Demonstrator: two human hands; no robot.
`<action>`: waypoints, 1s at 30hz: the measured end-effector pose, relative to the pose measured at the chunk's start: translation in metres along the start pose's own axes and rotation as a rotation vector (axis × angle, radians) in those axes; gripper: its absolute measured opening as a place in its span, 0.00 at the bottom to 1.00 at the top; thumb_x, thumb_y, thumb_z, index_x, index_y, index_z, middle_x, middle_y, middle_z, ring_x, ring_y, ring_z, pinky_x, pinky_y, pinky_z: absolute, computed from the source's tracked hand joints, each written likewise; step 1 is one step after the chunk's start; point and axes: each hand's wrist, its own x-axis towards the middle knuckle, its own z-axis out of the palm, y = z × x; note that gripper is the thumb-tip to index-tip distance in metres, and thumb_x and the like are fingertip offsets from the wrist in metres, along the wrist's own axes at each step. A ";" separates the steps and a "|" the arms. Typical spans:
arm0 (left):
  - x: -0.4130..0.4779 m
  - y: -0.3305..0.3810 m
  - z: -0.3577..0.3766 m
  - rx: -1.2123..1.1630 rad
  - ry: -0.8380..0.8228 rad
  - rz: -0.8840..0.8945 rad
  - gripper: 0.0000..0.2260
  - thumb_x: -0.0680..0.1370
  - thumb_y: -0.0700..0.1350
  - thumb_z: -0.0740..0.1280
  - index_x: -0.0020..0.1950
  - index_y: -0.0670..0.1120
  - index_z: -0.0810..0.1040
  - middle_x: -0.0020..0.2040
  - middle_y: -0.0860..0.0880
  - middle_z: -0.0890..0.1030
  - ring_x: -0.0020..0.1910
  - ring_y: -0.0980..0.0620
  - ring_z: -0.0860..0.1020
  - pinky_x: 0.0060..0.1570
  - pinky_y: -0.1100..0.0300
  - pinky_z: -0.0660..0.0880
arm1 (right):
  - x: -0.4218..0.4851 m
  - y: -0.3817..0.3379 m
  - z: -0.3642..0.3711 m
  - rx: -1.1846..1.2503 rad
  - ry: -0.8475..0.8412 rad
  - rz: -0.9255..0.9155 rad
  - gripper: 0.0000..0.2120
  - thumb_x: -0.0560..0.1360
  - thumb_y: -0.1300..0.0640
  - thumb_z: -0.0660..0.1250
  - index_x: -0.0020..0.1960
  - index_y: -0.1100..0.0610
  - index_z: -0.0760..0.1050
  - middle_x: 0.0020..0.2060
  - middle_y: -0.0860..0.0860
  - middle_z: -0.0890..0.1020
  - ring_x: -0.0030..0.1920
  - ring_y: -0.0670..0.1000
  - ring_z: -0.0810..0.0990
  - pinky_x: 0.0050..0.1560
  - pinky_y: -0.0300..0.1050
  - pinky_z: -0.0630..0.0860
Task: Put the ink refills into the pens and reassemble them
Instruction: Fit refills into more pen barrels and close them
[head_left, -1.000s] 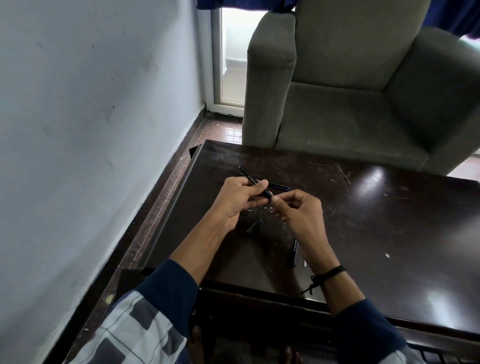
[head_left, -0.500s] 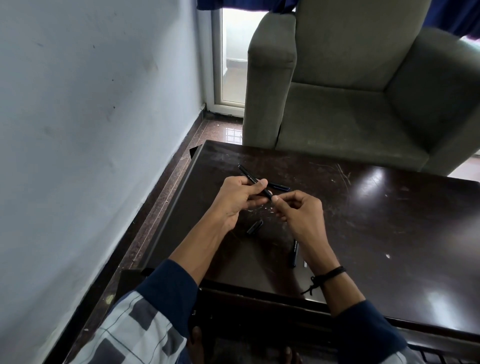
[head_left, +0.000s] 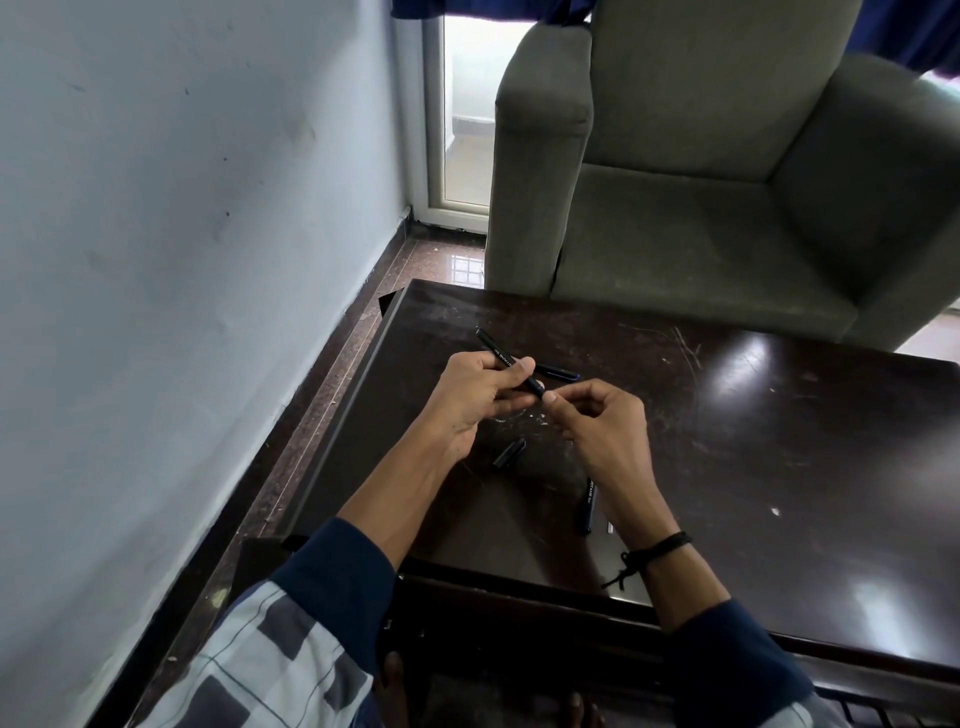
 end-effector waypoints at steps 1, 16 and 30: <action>0.000 0.000 0.000 0.000 -0.001 0.002 0.09 0.78 0.40 0.72 0.51 0.33 0.82 0.44 0.41 0.86 0.44 0.47 0.86 0.47 0.57 0.84 | 0.000 0.000 0.000 0.000 0.001 -0.007 0.03 0.76 0.53 0.76 0.45 0.51 0.83 0.39 0.51 0.86 0.41 0.51 0.84 0.45 0.50 0.81; -0.002 0.002 0.001 0.007 -0.001 0.001 0.08 0.79 0.40 0.71 0.51 0.35 0.83 0.45 0.41 0.86 0.46 0.46 0.86 0.47 0.57 0.84 | -0.001 0.000 0.002 0.004 -0.001 0.003 0.05 0.76 0.50 0.76 0.46 0.51 0.83 0.41 0.51 0.86 0.42 0.49 0.83 0.44 0.48 0.80; -0.003 0.003 0.001 0.020 0.002 0.004 0.10 0.79 0.40 0.71 0.54 0.33 0.82 0.46 0.41 0.86 0.46 0.47 0.86 0.47 0.58 0.84 | -0.004 -0.002 0.002 0.030 0.010 0.022 0.07 0.78 0.48 0.73 0.46 0.51 0.83 0.39 0.51 0.87 0.41 0.50 0.85 0.42 0.47 0.81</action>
